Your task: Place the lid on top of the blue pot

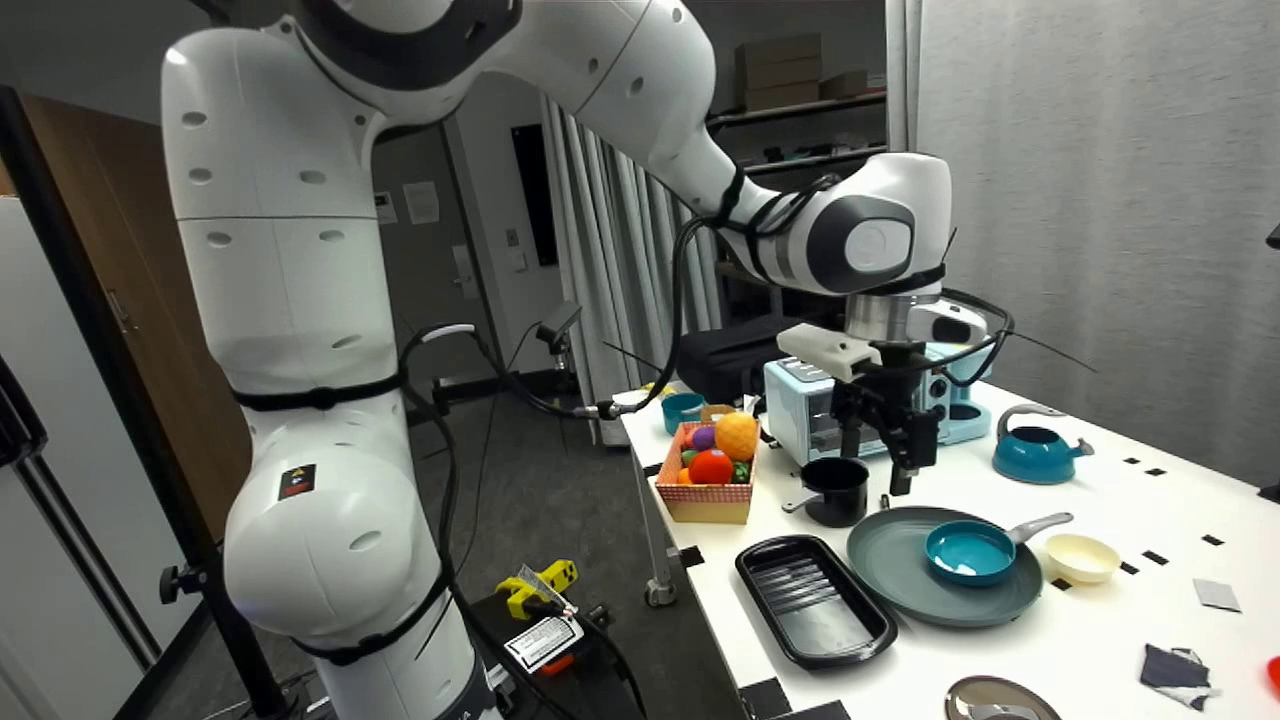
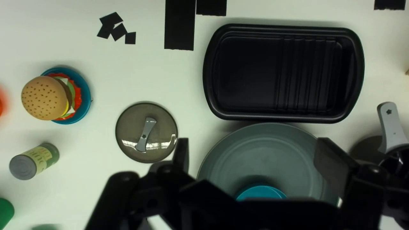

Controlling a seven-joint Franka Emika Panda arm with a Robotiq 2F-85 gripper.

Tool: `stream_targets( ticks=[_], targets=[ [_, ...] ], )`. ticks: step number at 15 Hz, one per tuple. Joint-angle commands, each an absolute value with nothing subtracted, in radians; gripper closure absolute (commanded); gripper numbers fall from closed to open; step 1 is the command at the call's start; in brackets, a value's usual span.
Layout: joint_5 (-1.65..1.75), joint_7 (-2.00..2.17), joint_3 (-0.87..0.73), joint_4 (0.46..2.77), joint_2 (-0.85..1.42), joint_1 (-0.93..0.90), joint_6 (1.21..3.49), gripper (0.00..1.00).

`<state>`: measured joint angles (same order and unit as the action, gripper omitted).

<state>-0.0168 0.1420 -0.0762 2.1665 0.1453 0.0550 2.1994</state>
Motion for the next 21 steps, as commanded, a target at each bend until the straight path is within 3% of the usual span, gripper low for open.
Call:
stream_targets(
  ticks=[1, 21],
  targets=[
    [-0.059, 0.174, -0.081, 2.121, 0.231, 0.067, 2.274, 0.0],
    [-0.032, 0.235, -0.113, 2.064, 0.344, 0.069, 2.307, 0.0]
  ],
)
